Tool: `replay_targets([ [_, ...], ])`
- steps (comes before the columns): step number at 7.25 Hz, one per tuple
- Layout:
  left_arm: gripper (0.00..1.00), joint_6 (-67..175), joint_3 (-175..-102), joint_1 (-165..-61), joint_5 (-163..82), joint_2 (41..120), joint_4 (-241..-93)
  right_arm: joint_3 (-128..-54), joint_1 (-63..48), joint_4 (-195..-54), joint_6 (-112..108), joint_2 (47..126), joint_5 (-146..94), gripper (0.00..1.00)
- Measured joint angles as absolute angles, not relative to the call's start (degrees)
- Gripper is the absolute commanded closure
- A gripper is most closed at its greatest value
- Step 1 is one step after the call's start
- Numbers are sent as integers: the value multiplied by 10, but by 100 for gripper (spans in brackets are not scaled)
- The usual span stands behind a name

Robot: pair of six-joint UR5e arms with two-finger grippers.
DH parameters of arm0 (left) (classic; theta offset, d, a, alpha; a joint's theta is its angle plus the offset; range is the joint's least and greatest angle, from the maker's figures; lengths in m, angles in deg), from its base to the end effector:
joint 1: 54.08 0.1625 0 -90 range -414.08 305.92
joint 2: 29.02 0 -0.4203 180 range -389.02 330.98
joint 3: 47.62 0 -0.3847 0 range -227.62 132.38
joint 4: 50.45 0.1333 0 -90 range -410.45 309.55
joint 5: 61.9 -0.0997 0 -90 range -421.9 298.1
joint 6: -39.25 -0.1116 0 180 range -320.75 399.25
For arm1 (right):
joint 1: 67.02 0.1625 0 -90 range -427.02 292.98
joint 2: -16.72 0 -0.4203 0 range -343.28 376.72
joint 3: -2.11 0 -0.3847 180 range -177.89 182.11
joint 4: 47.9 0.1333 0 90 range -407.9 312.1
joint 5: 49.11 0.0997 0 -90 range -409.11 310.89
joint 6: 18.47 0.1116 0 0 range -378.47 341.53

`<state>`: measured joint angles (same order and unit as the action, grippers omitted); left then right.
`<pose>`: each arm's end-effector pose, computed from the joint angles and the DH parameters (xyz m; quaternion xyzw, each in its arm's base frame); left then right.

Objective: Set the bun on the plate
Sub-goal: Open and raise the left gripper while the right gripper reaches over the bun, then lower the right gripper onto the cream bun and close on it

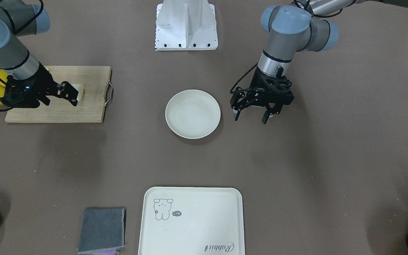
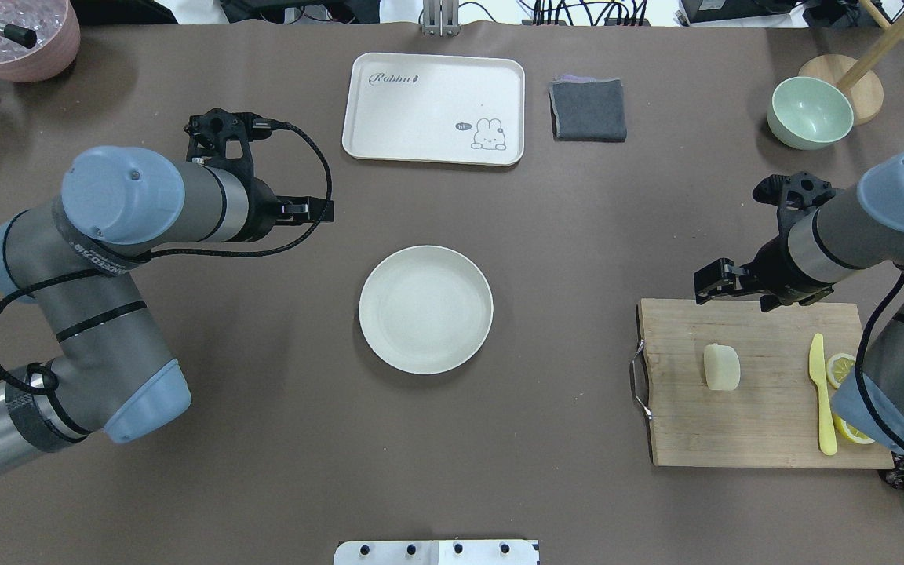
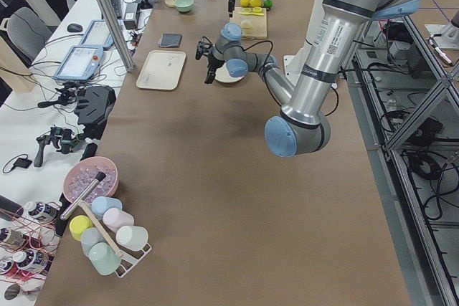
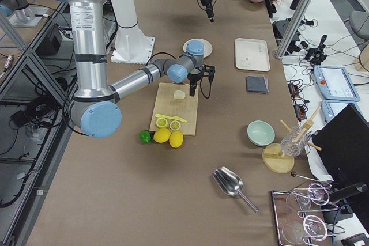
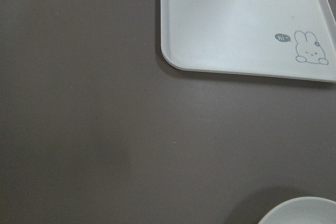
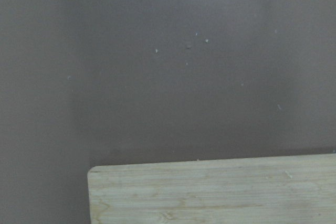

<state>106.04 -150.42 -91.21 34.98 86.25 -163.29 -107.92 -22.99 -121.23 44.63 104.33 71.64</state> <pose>0.4279 -0.4744 0.2721 0.2096 0.4634 -0.0741 0.8578 -0.3144 -0.4100 0.4473 -0.0163 -0.4077 0.0476 0.9117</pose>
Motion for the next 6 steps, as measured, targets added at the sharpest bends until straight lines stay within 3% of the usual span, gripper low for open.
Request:
replay_targets([
  [6,2,1060,-1504,-928,353,862,-1632,-1081,-309,-1118,520,1105,665,0],
])
